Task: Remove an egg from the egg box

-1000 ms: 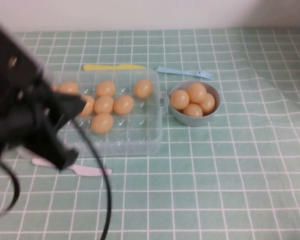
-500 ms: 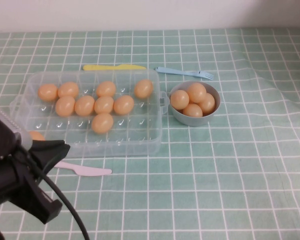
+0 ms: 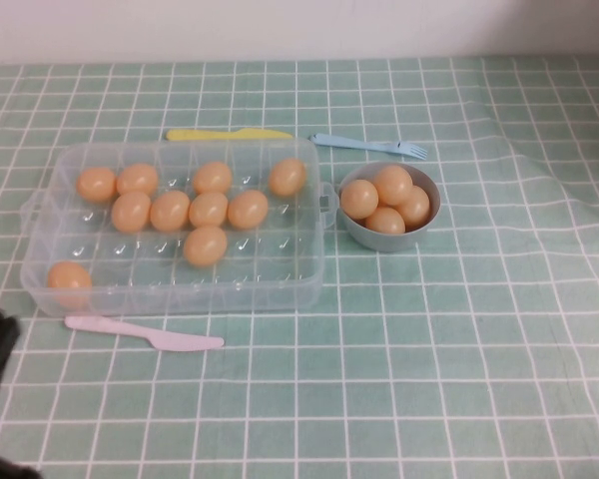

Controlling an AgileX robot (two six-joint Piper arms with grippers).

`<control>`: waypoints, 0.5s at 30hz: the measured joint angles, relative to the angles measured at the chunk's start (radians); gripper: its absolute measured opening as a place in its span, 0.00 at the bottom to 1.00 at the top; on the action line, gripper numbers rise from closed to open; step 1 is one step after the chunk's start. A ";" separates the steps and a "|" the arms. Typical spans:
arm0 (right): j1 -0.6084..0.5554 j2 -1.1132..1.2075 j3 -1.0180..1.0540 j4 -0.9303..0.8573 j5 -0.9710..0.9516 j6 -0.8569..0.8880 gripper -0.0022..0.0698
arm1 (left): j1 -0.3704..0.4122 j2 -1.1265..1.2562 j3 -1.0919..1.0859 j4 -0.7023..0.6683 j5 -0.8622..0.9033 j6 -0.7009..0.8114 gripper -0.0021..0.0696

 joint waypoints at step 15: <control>0.000 0.000 0.000 0.000 0.000 0.000 0.01 | 0.308 -0.384 0.199 0.133 0.194 -0.238 0.03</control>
